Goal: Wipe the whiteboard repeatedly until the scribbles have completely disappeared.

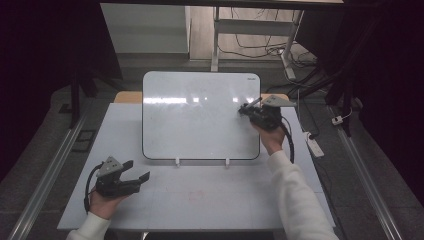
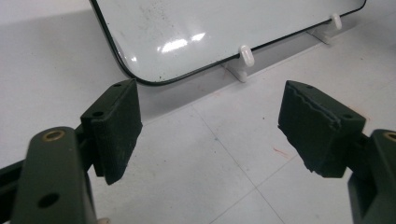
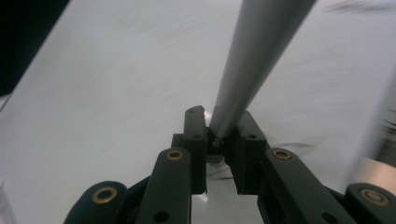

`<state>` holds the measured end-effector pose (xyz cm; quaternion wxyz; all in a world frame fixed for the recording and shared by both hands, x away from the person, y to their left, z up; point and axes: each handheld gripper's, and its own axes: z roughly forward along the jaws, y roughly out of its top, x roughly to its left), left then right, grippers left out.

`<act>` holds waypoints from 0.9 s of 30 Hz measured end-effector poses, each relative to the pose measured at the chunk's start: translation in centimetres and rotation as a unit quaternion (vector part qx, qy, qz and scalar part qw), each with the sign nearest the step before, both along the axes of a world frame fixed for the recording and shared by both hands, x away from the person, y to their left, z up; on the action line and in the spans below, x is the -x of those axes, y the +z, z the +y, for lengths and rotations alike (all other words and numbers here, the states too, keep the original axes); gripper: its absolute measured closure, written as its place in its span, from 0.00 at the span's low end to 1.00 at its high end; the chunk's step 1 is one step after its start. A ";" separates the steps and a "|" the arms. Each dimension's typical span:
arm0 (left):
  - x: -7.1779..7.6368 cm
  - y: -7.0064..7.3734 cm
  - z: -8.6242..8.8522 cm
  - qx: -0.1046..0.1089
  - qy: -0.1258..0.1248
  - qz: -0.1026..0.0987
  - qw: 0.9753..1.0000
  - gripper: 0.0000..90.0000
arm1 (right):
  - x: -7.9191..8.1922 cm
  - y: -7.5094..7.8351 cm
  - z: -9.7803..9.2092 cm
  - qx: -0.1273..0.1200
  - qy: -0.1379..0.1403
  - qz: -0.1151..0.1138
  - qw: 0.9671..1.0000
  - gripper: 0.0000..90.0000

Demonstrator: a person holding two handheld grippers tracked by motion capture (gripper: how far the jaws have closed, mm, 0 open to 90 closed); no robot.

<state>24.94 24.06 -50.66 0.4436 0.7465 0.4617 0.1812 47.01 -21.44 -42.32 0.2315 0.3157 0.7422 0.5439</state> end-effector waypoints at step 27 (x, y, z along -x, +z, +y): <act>0.0 0.1 0.0 0.000 0.001 -0.003 1.000 0.25 | -0.8 1.0 -2.9 -0.017 -0.041 0.004 0.999 0.86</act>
